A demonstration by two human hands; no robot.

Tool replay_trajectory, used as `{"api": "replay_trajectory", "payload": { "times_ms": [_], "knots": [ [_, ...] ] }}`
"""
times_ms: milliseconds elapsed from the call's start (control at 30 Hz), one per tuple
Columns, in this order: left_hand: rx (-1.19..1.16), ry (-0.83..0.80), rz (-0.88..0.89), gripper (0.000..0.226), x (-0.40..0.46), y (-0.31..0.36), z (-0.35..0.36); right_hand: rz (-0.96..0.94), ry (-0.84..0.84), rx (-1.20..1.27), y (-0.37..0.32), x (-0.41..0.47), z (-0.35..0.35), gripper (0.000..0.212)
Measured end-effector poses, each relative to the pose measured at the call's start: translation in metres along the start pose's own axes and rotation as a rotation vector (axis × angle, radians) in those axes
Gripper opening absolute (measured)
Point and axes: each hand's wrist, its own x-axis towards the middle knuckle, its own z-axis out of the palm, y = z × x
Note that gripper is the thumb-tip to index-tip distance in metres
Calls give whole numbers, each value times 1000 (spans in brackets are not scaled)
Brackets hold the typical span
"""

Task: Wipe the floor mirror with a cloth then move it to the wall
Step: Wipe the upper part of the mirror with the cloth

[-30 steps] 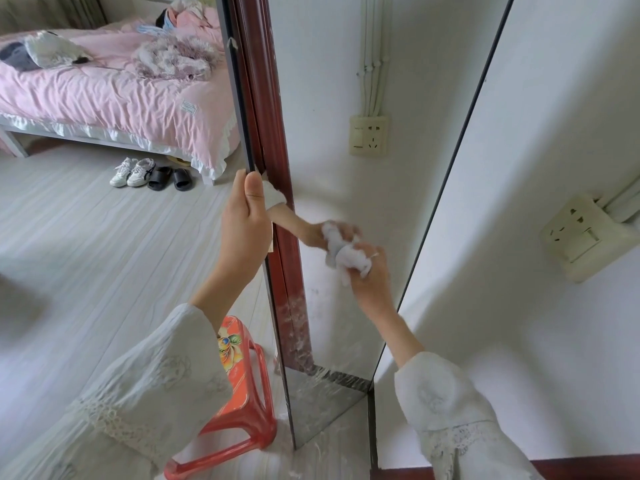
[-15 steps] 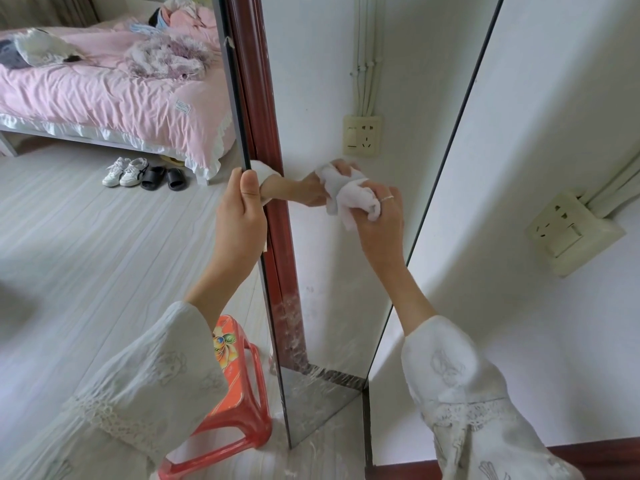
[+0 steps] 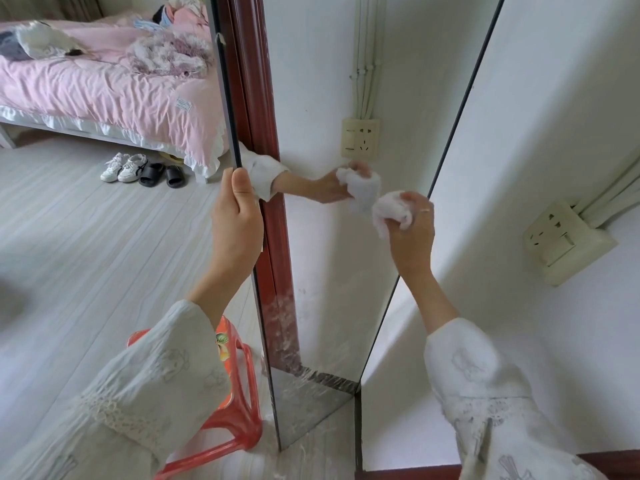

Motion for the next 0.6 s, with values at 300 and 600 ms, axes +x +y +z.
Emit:
{"api": "replay_trajectory", "payload": {
  "times_ms": [300, 600],
  "knots": [
    [-48, 109, -65, 32, -4, -1, 12, 131, 7, 45, 34, -19, 28, 49],
    [0, 158, -53, 36, -1, -7, 14, 252, -54, -102, 71, -39, 19, 30]
  ]
}}
